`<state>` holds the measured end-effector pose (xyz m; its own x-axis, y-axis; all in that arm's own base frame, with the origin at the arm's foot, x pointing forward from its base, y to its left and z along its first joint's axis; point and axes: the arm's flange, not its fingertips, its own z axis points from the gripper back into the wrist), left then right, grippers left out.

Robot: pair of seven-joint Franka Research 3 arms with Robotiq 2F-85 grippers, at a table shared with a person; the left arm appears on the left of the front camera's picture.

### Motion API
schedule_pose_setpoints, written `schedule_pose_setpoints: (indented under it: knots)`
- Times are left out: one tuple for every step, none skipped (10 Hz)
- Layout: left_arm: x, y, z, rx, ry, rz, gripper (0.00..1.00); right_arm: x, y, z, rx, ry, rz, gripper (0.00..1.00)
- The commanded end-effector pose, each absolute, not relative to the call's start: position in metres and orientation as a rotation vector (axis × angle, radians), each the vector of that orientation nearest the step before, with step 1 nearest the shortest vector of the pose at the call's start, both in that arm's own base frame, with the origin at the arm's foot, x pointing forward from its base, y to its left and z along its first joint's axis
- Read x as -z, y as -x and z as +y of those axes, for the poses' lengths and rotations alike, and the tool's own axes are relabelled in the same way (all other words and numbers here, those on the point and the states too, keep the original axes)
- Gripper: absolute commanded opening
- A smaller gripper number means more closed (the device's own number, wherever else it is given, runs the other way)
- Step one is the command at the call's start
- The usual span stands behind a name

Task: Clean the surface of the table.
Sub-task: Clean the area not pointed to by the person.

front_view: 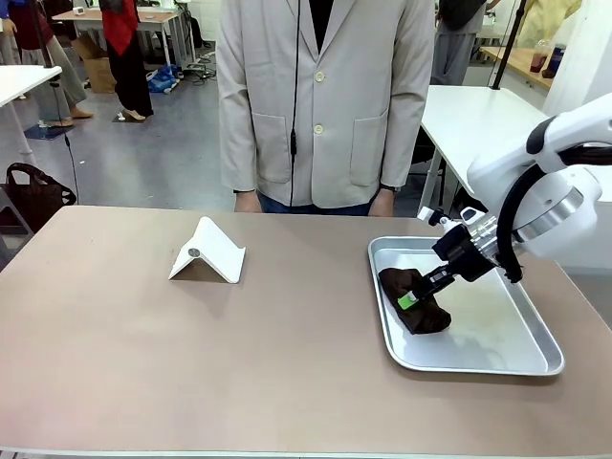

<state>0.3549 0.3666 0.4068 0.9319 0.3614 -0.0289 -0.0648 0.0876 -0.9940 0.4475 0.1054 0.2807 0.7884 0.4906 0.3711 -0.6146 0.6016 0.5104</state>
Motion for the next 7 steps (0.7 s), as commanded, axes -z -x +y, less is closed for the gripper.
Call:
schedule_pose_setpoints:
  knots:
    - [-0.41,-0.351,0.362,-0.322,1.454,-0.255,0.22,-0.272,-0.448,0.084,-0.623,-0.616,-0.2,0.1]
    - [-0.41,-0.351,0.362,-0.322,1.454,-0.255,0.22,-0.274,-0.449,0.072,-0.59,-0.601,-0.211,0.1]
    - [-0.41,-0.351,0.362,-0.322,1.454,-0.255,0.22,-0.276,-0.449,0.055,-0.547,-0.593,-0.224,0.1]
    - [-0.41,-0.351,0.362,-0.322,1.454,-0.255,0.22,-0.276,-0.449,0.042,-0.503,-0.588,-0.229,0.1]
    - [-0.41,-0.351,0.362,-0.322,1.454,-0.255,0.22,-0.274,-0.449,0.029,-0.433,-0.563,-0.22,0.1]
    - [-0.41,-0.351,0.362,-0.322,1.454,-0.255,0.22,-0.273,-0.448,0.017,-0.382,-0.545,-0.227,0.1]
    - [-0.41,-0.351,0.362,-0.322,1.454,-0.255,0.22,-0.273,-0.448,0.003,-0.302,-0.518,-0.242,0.1]
